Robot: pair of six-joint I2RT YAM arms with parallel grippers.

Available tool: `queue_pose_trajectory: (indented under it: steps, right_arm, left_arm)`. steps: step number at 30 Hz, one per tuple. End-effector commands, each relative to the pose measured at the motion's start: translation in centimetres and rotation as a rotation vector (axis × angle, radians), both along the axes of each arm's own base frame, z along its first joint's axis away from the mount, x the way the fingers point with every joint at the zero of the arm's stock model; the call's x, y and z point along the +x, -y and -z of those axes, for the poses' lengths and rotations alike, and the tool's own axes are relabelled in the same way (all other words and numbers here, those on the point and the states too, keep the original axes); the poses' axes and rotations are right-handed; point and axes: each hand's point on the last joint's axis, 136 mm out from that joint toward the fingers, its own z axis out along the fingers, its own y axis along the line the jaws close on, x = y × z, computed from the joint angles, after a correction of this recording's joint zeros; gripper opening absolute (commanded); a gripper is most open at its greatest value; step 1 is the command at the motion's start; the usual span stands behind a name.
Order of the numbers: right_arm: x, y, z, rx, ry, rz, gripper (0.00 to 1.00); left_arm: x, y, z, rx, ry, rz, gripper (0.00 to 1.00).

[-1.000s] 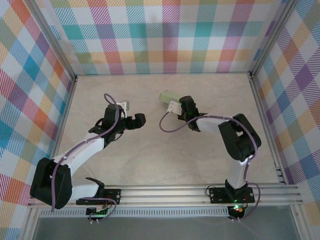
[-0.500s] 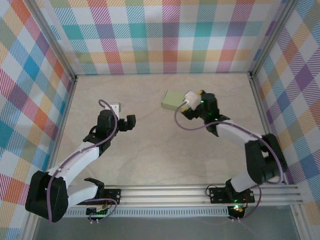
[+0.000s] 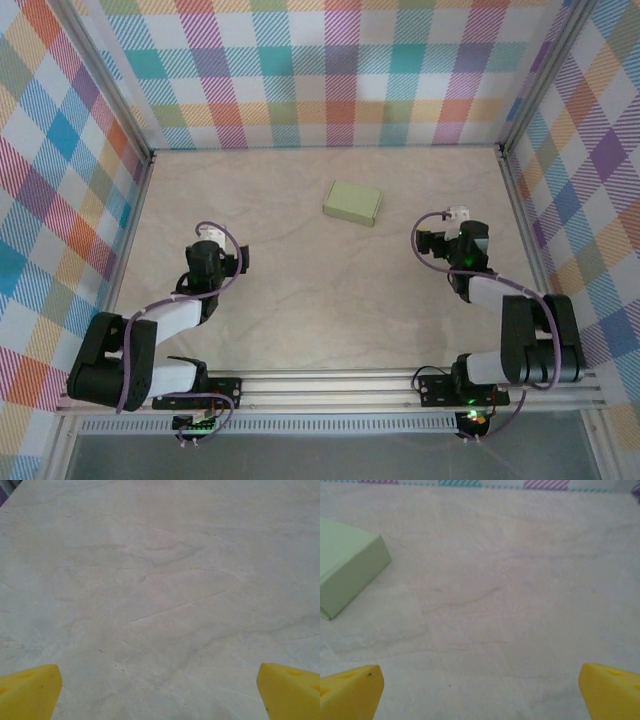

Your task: Fold the paper box

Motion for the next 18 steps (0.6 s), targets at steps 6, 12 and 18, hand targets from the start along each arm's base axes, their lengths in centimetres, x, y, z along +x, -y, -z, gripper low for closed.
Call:
queue_pose_trajectory:
  steps: [6, 12, 18]
  right_arm:
    - [1.1, -0.8, 0.5, 0.112, 0.096, -0.046, 1.0]
    - [1.1, -0.6, 0.6, 0.117, 0.086, -0.04, 1.0]
    - [1.1, -0.6, 0.5, 0.117, 0.087, -0.04, 1.0]
  left_arm:
    - [4.1, 0.4, 0.5, -0.078, 0.072, 0.063, 1.0]
    - [4.6, -1.0, 1.1, -0.113, 0.056, 0.006, 1.0]
    - [4.5, -1.0, 1.1, -0.112, 0.058, 0.007, 1.0]
